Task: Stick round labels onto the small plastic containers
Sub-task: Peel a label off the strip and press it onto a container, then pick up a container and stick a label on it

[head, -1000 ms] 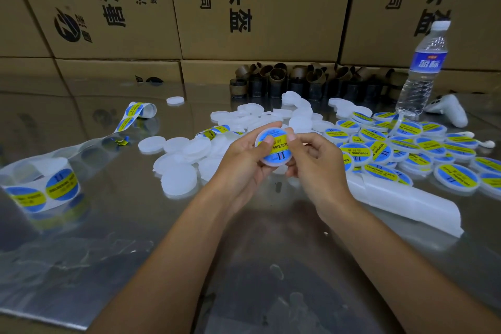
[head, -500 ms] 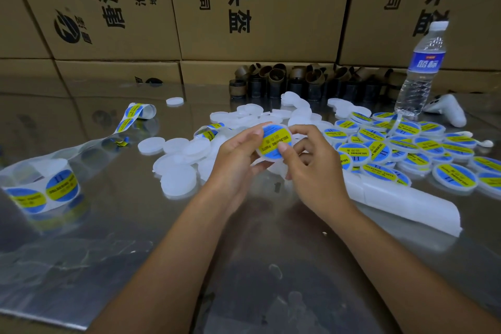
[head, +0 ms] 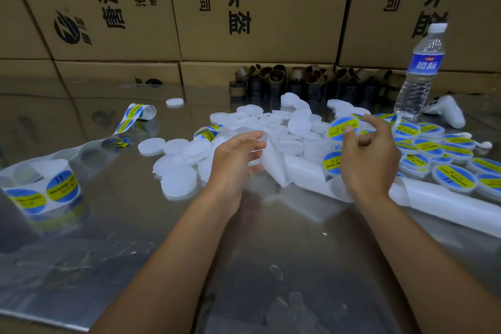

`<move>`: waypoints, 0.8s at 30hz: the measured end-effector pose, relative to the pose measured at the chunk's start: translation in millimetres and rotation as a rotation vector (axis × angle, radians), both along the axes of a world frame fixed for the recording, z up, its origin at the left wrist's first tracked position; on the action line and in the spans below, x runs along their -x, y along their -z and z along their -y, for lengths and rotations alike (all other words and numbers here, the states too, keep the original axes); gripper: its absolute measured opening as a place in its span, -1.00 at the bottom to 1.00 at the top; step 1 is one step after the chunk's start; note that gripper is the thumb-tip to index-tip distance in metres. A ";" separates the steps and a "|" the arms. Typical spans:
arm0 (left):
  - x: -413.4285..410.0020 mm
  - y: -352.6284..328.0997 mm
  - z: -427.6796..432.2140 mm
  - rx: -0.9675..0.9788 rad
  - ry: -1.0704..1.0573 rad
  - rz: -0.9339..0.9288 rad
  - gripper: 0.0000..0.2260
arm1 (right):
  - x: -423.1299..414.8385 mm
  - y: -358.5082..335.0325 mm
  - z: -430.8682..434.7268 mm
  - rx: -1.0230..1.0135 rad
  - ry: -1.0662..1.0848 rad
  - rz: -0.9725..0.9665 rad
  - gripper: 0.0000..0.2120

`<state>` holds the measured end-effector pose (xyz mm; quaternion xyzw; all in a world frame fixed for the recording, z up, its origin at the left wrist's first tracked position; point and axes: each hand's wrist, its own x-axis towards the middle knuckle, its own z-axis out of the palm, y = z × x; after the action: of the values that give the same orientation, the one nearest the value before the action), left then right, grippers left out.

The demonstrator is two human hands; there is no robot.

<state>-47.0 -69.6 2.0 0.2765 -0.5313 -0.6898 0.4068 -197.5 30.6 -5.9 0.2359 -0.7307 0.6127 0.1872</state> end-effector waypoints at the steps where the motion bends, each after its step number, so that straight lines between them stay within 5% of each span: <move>1: -0.2 0.0 -0.1 0.002 -0.008 0.002 -0.79 | 2.5 1.5 -1.9 -0.062 0.022 0.008 -0.70; 16: -6.3 -8.1 0.1 0.005 -0.195 -0.139 -0.79 | 17.6 8.6 -13.4 -0.387 0.264 -0.056 -0.80; 20: -7.3 -9.8 -2.1 0.037 -0.156 -0.232 -0.79 | 10.1 6.0 -9.8 -0.398 0.130 -0.292 -0.82; 24: -7.2 -10.5 -3.1 0.001 -0.106 -0.283 -0.81 | 3.3 7.8 -5.5 -0.640 -0.054 -0.468 -0.82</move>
<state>-39.8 -66.5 12.5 0.2040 -0.4534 -0.6992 0.5137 -200.8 36.0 -13.6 0.4346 -0.8158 0.2887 0.2495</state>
